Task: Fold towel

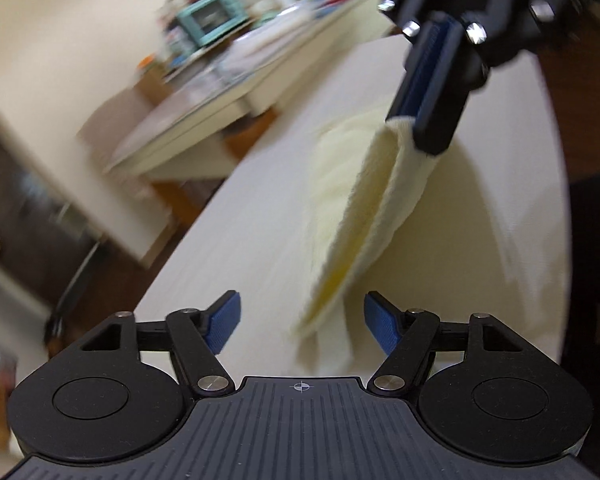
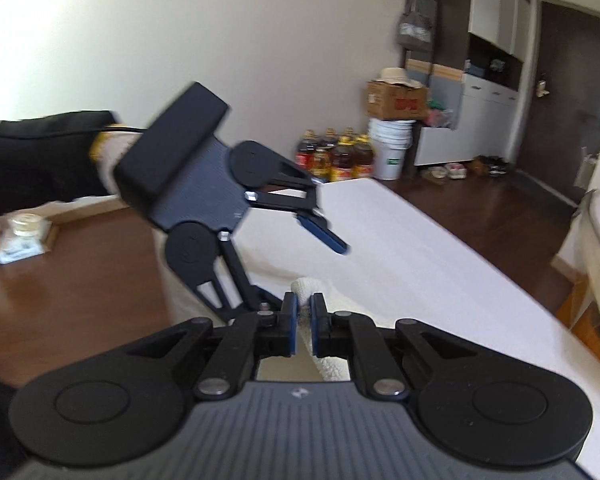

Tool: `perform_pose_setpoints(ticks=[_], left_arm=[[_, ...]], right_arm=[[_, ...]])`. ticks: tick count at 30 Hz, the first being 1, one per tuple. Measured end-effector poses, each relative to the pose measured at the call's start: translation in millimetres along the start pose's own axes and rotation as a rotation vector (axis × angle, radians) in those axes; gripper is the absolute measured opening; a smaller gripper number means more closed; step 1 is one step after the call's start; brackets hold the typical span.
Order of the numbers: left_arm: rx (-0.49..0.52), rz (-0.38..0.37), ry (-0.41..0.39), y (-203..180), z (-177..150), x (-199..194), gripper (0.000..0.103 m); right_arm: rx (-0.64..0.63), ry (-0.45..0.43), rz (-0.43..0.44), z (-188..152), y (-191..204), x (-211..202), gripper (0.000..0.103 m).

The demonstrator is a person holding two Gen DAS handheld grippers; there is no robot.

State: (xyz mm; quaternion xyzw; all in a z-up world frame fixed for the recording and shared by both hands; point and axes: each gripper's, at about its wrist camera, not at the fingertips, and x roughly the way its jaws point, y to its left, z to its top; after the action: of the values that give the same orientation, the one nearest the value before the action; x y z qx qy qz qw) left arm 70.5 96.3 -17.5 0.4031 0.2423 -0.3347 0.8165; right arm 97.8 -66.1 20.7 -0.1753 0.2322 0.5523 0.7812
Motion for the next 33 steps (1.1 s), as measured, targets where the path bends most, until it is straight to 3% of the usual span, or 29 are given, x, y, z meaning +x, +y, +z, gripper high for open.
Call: perform_pose_setpoints(ticks=[2, 5, 9, 11, 14, 17, 22, 27, 29, 31, 33], left_arm=[[0.053, -0.055, 0.018, -10, 4, -3, 0.021], [0.103, -0.122, 0.055, -23, 8, -6, 0.012], [0.125, -0.166, 0.095, -31, 9, -9, 0.012], [0.121, -0.181, 0.111, -32, 10, -10, 0.011], [0.095, -0.198, 0.121, -28, 13, -10, 0.011], [0.072, -0.213, 0.127, -24, 17, -11, 0.011], [0.04, -0.231, 0.139, -17, 25, -10, 0.011], [0.032, -0.232, 0.15, -19, 27, -12, 0.011], [0.029, -0.23, 0.153, -21, 28, -13, 0.011], [0.026, -0.229, 0.156, -22, 29, -15, 0.011], [0.029, -0.227, 0.162, -23, 28, -17, 0.012]], right_arm=[[-0.016, 0.024, -0.004, -12, 1, -9, 0.008], [-0.005, 0.039, -0.005, -28, 7, -18, 0.008], [0.009, 0.027, -0.037, -46, 23, -22, 0.013], [0.021, 0.001, -0.069, -56, 33, -23, 0.025], [0.027, -0.025, -0.118, -68, 50, -22, 0.034], [-0.042, -0.033, -0.202, -74, 71, -16, 0.043], [-0.186, -0.023, -0.276, -83, 107, 5, 0.045], [-0.351, 0.013, -0.404, -90, 132, 33, 0.042], [-0.412, 0.026, -0.458, -91, 138, 43, 0.028], [-0.445, 0.035, -0.469, -91, 139, 46, 0.025], [-0.45, 0.04, -0.456, -91, 139, 45, 0.013]])
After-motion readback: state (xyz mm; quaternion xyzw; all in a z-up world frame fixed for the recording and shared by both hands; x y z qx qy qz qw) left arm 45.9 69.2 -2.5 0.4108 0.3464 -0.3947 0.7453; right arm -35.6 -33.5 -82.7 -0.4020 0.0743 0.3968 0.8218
